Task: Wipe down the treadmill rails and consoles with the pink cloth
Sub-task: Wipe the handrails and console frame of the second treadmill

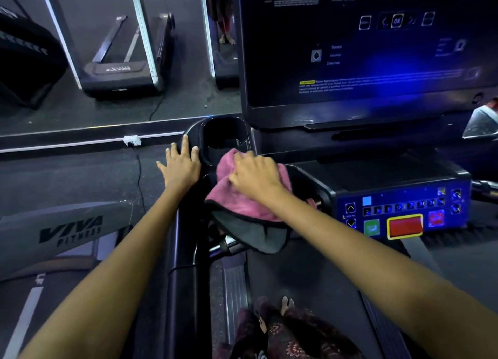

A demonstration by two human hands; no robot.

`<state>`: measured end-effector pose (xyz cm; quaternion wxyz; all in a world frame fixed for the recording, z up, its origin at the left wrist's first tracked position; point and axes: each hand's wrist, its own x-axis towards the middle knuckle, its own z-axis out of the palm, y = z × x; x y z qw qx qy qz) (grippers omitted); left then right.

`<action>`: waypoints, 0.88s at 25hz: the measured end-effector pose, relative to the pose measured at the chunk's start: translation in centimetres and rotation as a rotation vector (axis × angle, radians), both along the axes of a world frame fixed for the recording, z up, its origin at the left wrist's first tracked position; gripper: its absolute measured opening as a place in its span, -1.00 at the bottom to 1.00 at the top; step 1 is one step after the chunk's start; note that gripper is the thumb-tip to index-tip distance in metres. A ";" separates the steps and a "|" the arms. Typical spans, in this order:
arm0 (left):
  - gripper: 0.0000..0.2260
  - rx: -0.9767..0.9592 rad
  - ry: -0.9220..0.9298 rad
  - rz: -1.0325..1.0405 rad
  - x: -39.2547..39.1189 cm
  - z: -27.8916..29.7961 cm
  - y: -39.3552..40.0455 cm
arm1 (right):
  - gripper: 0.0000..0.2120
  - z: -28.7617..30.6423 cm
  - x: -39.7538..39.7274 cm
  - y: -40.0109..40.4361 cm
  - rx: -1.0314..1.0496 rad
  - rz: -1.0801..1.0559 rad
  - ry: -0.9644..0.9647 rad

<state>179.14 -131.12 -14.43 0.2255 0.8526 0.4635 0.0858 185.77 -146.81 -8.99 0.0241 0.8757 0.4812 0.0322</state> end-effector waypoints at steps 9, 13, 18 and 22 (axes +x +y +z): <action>-0.55 0.011 -0.071 0.025 0.2 0.2 -0.4 | -0.65 -2.2 -2.8 -1.8 0.013 0.120 0.127; -0.56 0.013 -0.090 0.020 0.0 0.2 -0.3 | -0.61 -2.9 -3.8 0.3 0.004 0.153 0.005; -0.55 0.077 -0.143 0.011 -0.4 0.2 -0.5 | -0.68 -1.0 0.2 -3.0 -0.151 0.116 -0.131; -0.55 0.098 -0.153 0.009 -0.6 0.2 -0.7 | -0.69 0.8 3.8 -5.0 -0.319 0.065 -0.185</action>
